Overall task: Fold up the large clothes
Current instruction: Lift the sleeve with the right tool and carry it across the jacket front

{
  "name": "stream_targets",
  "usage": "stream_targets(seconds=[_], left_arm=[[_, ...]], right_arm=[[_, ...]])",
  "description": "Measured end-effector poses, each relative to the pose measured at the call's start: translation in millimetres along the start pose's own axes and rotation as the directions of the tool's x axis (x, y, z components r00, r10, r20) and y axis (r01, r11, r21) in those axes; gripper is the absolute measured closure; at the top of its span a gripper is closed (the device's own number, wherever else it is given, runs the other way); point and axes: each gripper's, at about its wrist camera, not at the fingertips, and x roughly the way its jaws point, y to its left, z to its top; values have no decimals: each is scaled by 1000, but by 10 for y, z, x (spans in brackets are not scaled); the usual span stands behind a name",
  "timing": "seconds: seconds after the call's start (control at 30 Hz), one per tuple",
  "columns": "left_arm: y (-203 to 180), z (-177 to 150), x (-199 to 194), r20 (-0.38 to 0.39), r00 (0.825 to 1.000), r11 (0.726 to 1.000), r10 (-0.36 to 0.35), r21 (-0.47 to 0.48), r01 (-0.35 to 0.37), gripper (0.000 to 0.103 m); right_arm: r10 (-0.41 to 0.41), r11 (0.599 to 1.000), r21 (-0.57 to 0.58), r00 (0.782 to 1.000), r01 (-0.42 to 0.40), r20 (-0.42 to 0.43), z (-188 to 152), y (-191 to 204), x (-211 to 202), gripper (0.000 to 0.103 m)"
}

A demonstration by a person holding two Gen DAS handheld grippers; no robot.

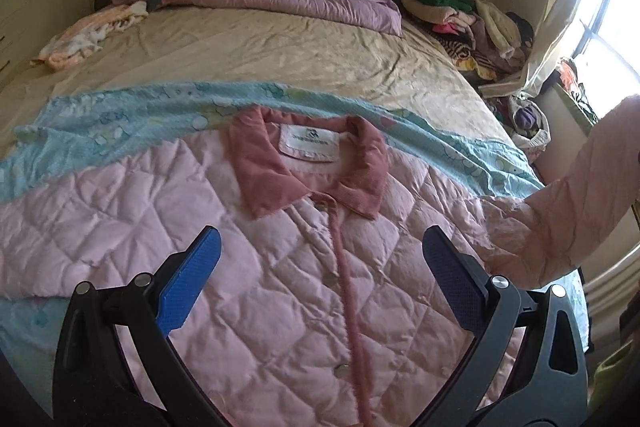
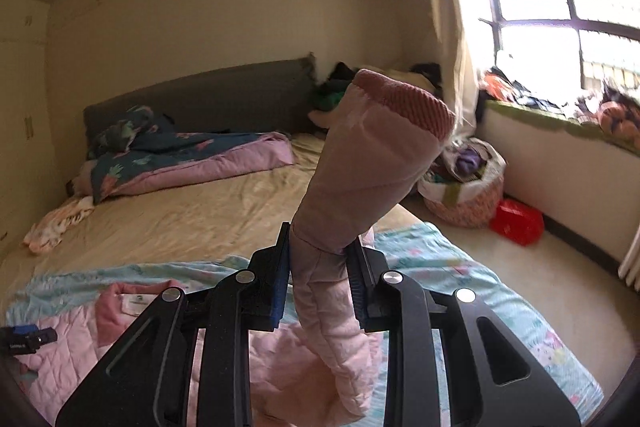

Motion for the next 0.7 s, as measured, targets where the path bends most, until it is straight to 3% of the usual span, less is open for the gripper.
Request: stream_targets(seconds=[0.4, 0.7], left_arm=[[446, 43, -201, 34, 999, 1000, 3, -27, -2, 8], [939, 17, -301, 40, 999, 993, 10, -117, -5, 8]], right_arm=[[139, 985, -99, 990, -139, -3, 171, 950, -14, 78], [236, 962, -133, 971, -239, -36, 105, 1583, 52, 78]])
